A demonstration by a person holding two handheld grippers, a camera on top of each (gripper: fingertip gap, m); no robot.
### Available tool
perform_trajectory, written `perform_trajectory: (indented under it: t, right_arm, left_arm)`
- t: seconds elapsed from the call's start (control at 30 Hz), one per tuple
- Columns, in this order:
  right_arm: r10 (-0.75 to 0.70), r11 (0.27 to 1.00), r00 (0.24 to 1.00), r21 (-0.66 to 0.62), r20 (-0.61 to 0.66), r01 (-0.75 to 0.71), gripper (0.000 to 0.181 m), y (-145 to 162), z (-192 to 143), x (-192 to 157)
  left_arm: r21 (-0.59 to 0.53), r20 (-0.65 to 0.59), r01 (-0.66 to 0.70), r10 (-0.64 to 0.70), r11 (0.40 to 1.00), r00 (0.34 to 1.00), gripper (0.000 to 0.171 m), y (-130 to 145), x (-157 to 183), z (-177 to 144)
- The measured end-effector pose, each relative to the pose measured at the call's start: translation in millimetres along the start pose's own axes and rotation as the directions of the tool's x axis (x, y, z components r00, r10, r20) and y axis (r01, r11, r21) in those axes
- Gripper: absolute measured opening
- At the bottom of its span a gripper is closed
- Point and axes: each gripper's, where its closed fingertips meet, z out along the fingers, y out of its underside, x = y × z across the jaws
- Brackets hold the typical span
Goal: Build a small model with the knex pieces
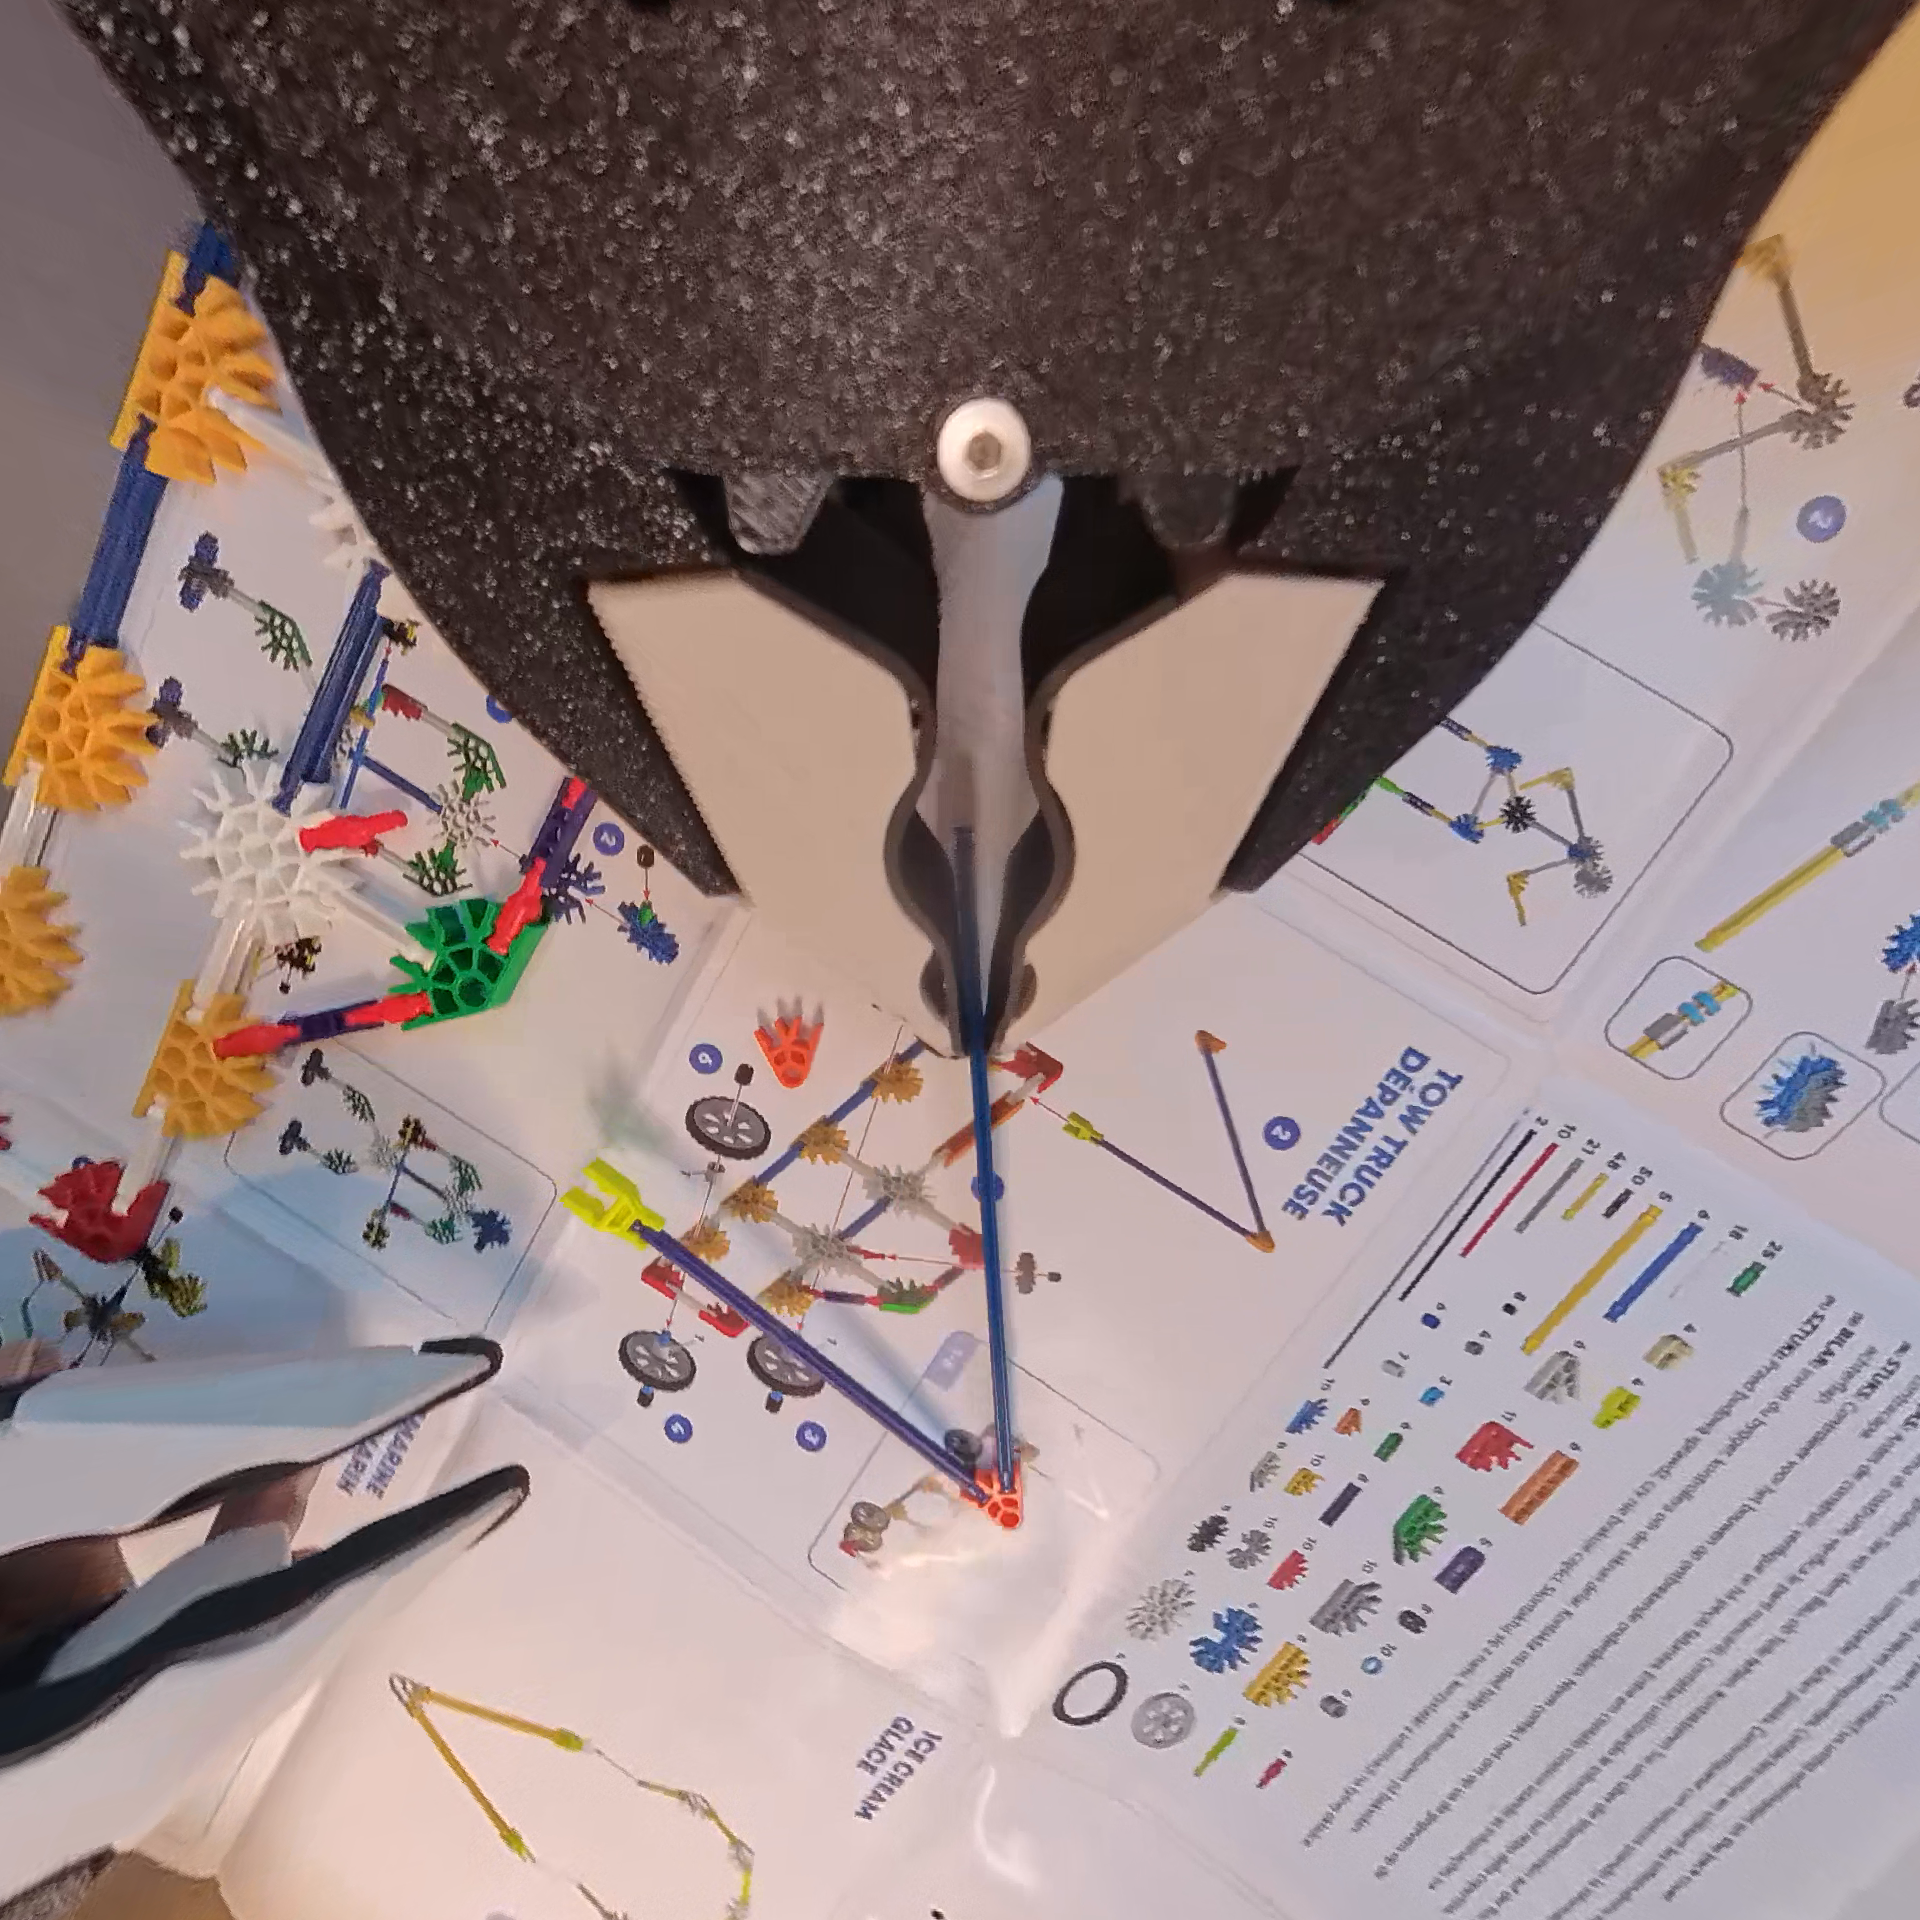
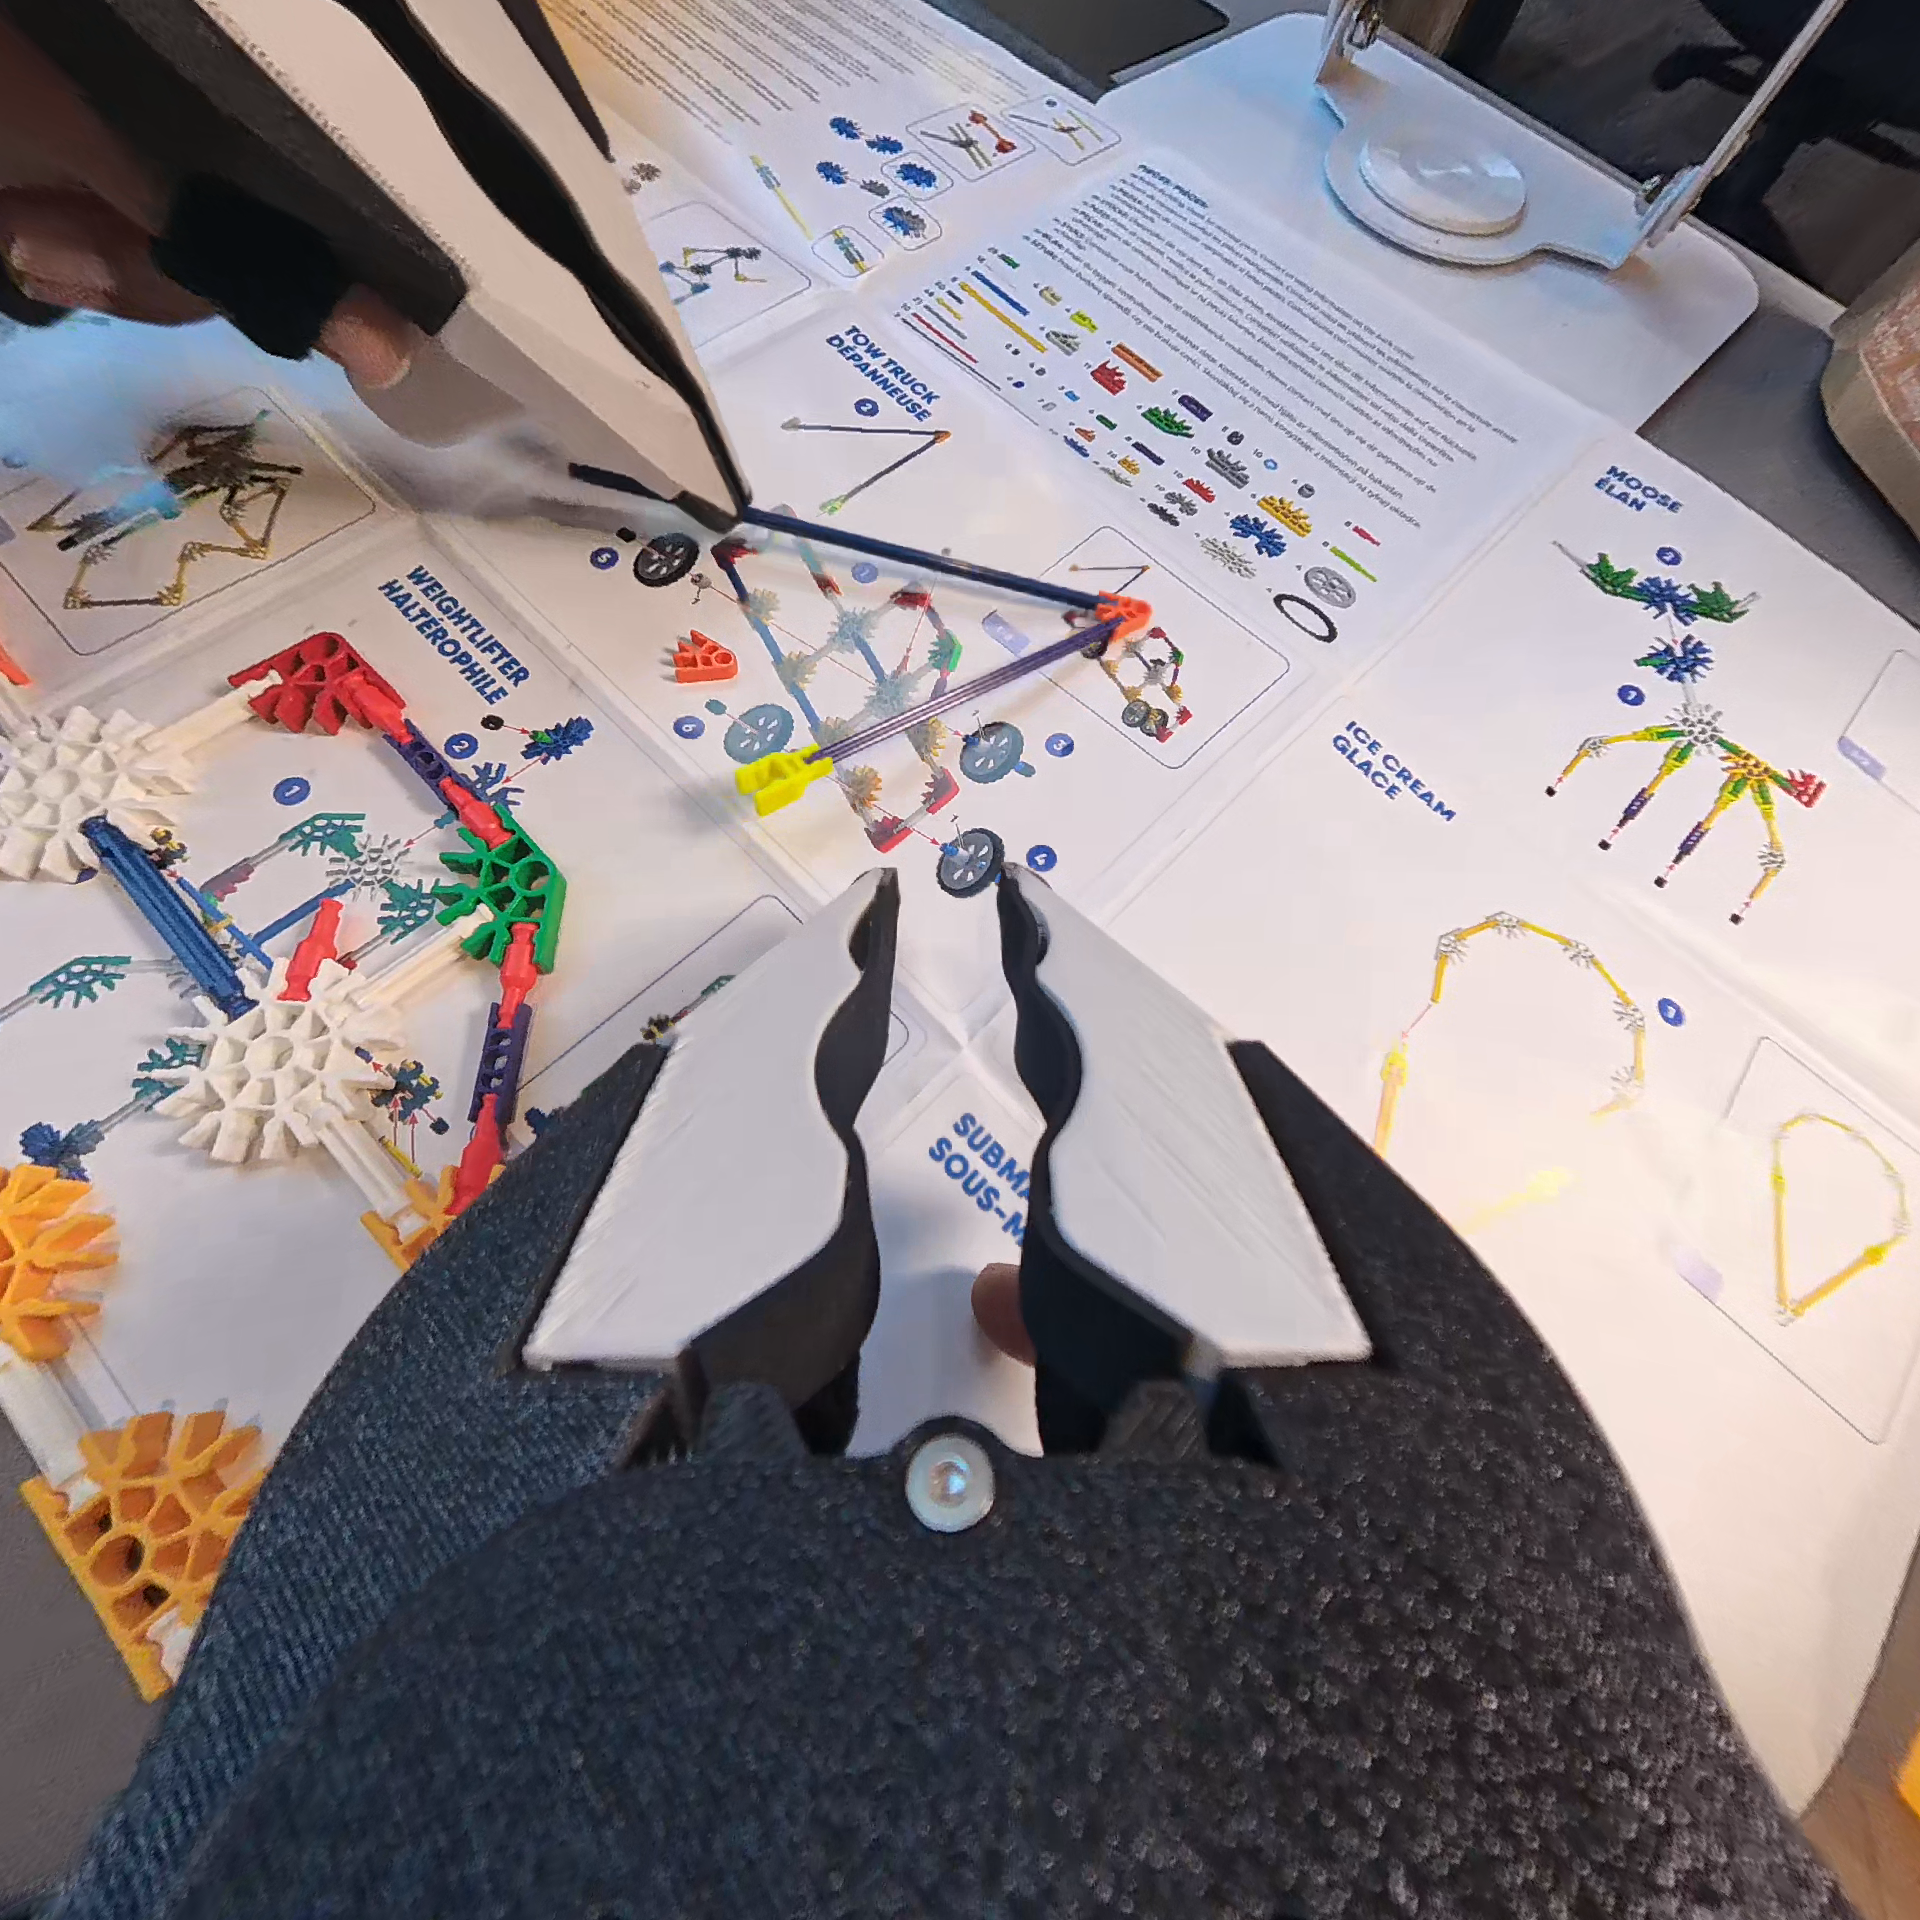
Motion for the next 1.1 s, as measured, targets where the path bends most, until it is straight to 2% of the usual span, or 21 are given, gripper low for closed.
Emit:
perform_trajectory:
  t: [0.17, 0.23, 0.37, 0.43, 0.5, 0.57, 0.67, 0.77, 0.97, 1.1]
  right_arm:
    - [-0.011, 1.000, 1.000, 0.003, 0.015, 0.011, 0.018, -5.7, 5.4, -6.9]
    - [-0.024, 1.000, 0.999, -0.001, 0.023, 0.024, 0.019, -9.2, 9.1, -11.2]
    - [-0.080, 0.996, 0.997, -0.036, 0.001, 0.080, 0.019, -9.7, 15.2, -14.1]
    - [-0.092, 0.994, 0.996, -0.055, -0.013, 0.091, 0.019, -7.0, 15.5, -13.1]
    - [-0.088, 0.993, 0.996, -0.082, -0.012, 0.087, 0.019, -2.5, 13.3, -11.0]
    - [-0.077, 0.996, 0.997, -0.049, -0.009, 0.077, 0.019, -10.6, 7.3, -8.6]
    - [-0.034, 0.999, 0.998, 0.001, 0.052, 0.034, 0.019, -30.9, 3.1, -14.4]
    - [-0.067, 0.997, 0.990, -0.019, 0.127, 0.070, 0.019, -38.3, 15.7, -30.0]
    - [-0.140, 0.969, 0.939, -0.149, 0.314, 0.195, 0.019, -23.6, 49.5, -62.5]
    - [-0.159, 0.954, 0.923, -0.186, 0.350, 0.235, 0.019, -23.6, 54.6, -63.8]
  left_arm:
    - [0.082, -0.035, 0.102, -0.099, 0.991, 0.994, 0.000, -15.2, 0.9, 2.5]
    - [0.077, -0.052, 0.112, -0.108, 0.991, 0.993, 0.000, -17.5, 4.2, 5.7]
    - [0.054, -0.080, 0.079, -0.075, 0.995, 0.994, 0.001, -14.6, 12.3, 11.2]
    - [0.040, -0.114, 0.047, -0.042, 0.998, 0.993, 0.013, -11.1, 17.7, 8.4]
    - [0.052, -0.098, 0.014, -0.009, 0.999, 0.995, 0.016, -11.1, 10.7, -1.0]
    - [0.038, -0.098, -0.016, 0.020, 0.999, 0.995, 0.016, -8.7, 1.4, -15.0]
    - [0.029, -0.046, -0.026, 0.027, 0.999, 0.999, 0.013, -6.7, -23.7, -37.1]
    - [0.047, 0.027, -0.022, 0.021, 0.999, 0.999, 0.013, -7.1, -44.9, -56.4]
    - [0.014, -0.025, -0.087, 0.087, 0.996, 0.996, 0.016, 10.7, -25.8, -64.6]
    - [0.009, -0.033, -0.131, 0.131, 0.991, 0.991, 0.018, 34.9, -13.5, -57.3]
